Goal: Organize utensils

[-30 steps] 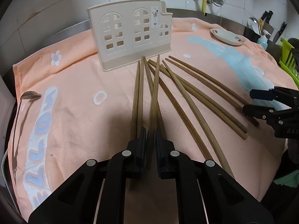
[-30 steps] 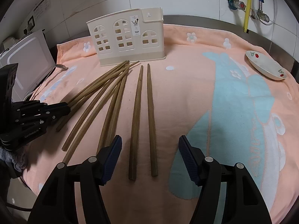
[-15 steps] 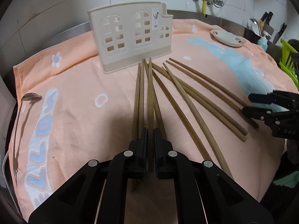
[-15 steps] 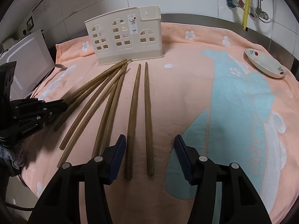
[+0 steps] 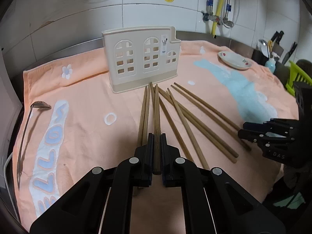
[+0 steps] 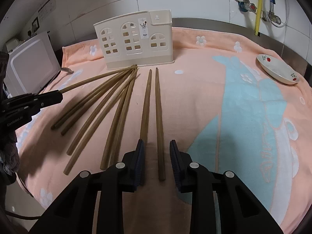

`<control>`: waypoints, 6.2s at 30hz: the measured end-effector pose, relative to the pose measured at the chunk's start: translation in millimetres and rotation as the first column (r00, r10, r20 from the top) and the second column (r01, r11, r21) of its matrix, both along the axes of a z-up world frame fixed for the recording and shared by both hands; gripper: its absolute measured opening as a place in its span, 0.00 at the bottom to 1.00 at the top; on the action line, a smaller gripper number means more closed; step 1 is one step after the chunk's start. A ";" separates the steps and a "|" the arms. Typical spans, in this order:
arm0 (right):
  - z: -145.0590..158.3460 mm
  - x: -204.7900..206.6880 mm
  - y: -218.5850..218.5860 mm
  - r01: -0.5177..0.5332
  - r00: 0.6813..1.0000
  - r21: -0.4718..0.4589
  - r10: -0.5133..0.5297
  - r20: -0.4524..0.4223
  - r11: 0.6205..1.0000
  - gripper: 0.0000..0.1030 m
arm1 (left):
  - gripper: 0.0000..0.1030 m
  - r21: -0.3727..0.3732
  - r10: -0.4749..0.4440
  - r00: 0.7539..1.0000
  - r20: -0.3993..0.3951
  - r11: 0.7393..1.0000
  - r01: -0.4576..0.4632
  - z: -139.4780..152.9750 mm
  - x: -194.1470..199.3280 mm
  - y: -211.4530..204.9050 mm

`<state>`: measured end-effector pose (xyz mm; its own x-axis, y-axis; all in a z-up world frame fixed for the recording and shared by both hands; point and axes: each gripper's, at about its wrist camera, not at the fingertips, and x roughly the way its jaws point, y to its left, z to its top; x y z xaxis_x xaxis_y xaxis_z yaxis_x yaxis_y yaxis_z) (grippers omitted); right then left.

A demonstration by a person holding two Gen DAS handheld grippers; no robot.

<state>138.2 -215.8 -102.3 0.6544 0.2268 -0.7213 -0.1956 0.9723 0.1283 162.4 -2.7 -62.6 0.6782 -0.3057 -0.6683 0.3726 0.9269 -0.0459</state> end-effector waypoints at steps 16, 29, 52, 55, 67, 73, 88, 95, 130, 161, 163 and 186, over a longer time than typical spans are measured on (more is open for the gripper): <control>-8.4 11.2 5.9 0.003 1.000 -0.058 -0.003 0.000 0.998 0.07 | 0.06 -0.053 0.029 1.000 0.010 0.998 -0.028 11.9 4.9 8.8; 30.1 4.2 0.2 0.009 0.994 -0.031 -0.006 0.107 0.999 0.06 | 0.06 -0.125 0.069 0.998 0.006 0.990 -0.068 21.7 4.8 19.9; 66.6 14.2 11.3 -0.012 0.982 -0.011 0.014 0.187 1.000 0.06 | 0.06 -0.249 0.124 0.992 0.012 0.961 -0.118 29.9 8.0 30.2; 72.6 14.9 11.1 -0.011 0.979 -0.010 0.013 0.202 1.000 0.06 | 0.05 -0.251 0.133 0.990 0.037 0.961 -0.119 33.8 6.2 31.0; 117.6 25.3 18.6 -0.026 0.948 -0.026 0.033 0.317 0.999 0.06 | 0.05 -0.245 0.151 0.982 0.111 0.962 -0.120 68.1 7.0 31.2; 144.5 30.0 22.0 -0.035 0.925 -0.054 0.053 0.376 0.998 0.06 | 0.05 -0.221 0.136 0.977 0.166 0.970 -0.098 93.4 8.0 27.0; 197.3 26.1 17.9 -0.010 0.865 -0.079 0.048 0.499 0.997 0.06 | 0.05 -0.238 0.120 0.946 0.300 0.970 -0.047 161.6 -11.0 35.1; 200.4 51.7 20.6 -0.001 0.879 -0.117 0.057 0.473 0.993 0.06 | 0.05 -0.195 0.109 0.959 0.263 0.979 -0.058 179.8 15.5 42.3; 194.4 156.2 19.8 -0.017 0.956 -0.026 0.024 0.294 1.000 0.18 | 0.07 -0.201 0.124 0.992 0.025 0.973 -0.116 152.1 132.2 36.3; 126.3 28.7 12.2 -0.060 0.958 -0.016 0.062 0.280 0.998 0.29 | 0.09 -0.182 0.128 0.989 -0.070 0.973 -0.139 59.6 49.3 46.0; 119.7 25.1 12.5 -0.060 0.962 -0.016 0.062 0.268 0.998 0.29 | 0.09 -0.177 0.126 0.988 -0.084 0.974 -0.139 52.1 46.4 46.2; 28.9 6.4 16.2 -0.049 0.996 -0.058 0.053 0.067 0.997 0.29 | 0.08 -0.062 0.040 0.974 -0.223 0.997 -0.055 -27.8 39.4 22.9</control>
